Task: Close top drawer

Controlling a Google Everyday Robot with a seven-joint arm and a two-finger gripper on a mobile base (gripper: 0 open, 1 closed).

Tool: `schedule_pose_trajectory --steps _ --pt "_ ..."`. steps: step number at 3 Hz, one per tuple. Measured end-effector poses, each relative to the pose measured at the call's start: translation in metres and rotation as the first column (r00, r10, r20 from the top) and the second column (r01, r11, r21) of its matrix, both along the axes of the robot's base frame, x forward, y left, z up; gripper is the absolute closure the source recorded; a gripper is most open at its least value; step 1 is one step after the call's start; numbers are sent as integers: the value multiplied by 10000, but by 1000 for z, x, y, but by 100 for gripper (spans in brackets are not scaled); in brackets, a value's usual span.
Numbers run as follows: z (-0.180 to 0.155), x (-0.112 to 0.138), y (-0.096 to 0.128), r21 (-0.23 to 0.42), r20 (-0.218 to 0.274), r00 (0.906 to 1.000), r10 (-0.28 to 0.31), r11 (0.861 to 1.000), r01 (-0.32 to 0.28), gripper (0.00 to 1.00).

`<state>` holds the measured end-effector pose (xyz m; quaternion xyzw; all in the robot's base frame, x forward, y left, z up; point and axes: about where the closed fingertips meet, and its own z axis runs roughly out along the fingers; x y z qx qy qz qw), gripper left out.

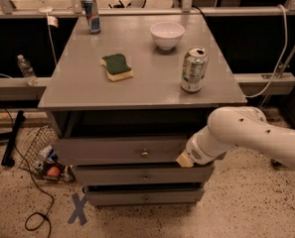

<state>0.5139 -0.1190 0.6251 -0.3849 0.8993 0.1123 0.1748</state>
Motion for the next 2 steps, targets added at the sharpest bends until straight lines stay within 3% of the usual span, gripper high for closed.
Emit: schedule_pose_trajectory --steps 2 --pt "2 35 24 -134 257 9922 1220 9925 -1217 100"
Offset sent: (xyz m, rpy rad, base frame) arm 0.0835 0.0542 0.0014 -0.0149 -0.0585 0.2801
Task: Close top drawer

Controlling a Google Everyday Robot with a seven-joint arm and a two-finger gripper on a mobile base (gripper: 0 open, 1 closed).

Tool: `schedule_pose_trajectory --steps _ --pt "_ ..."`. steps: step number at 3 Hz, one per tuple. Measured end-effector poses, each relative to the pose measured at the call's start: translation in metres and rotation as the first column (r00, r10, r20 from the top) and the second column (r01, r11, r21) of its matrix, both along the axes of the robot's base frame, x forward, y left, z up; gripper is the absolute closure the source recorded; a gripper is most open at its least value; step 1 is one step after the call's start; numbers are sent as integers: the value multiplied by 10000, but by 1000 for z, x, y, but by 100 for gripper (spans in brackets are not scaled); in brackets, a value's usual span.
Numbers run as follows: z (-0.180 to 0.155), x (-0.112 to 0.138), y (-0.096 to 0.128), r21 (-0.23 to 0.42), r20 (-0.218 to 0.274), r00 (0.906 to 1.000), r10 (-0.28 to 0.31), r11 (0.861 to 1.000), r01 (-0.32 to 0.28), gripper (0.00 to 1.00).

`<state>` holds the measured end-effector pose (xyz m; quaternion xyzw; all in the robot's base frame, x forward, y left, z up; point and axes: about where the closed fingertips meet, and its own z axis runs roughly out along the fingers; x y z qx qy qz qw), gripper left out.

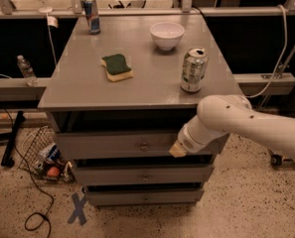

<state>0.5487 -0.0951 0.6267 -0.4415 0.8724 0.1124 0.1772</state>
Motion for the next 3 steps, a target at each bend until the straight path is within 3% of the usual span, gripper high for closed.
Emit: schedule_pose_trajectory --steps 1,2,3 --pt "0 17 12 -30 138 9984 554 9985 -554 100" --pt "0 11 12 -32 138 9984 556 9984 -556 100" --pt "6 3 -4 -205 130 9998 179 9996 -176 100"
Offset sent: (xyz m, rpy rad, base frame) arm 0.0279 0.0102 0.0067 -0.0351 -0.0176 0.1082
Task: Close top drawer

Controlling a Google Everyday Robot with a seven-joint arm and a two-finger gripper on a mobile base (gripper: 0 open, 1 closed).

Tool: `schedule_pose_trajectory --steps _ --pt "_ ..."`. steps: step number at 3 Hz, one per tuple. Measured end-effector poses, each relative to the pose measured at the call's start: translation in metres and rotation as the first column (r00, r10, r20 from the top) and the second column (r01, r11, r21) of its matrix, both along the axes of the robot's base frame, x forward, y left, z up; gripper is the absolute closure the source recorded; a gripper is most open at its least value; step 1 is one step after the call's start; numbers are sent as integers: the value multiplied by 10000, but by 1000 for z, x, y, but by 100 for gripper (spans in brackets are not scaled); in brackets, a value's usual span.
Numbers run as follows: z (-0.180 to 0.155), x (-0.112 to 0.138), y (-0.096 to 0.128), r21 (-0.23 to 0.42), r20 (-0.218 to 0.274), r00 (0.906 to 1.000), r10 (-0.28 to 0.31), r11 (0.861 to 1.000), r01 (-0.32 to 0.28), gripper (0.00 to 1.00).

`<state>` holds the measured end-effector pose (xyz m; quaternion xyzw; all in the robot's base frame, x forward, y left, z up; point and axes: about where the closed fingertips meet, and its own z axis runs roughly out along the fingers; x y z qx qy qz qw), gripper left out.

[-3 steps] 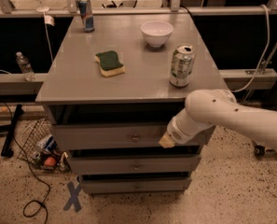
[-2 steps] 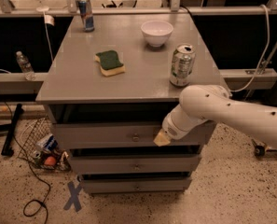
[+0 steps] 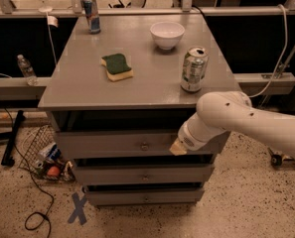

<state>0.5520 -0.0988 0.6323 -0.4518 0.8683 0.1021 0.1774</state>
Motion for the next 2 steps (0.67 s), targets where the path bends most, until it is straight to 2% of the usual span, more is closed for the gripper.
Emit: schedule_pose_trajectory --steps 1,2 --pt "4 -14 -28 -164 -79 9960 -893 9959 891 100" --pt "3 -21 -43 -204 -189 9896 -1428 9896 1424 100"
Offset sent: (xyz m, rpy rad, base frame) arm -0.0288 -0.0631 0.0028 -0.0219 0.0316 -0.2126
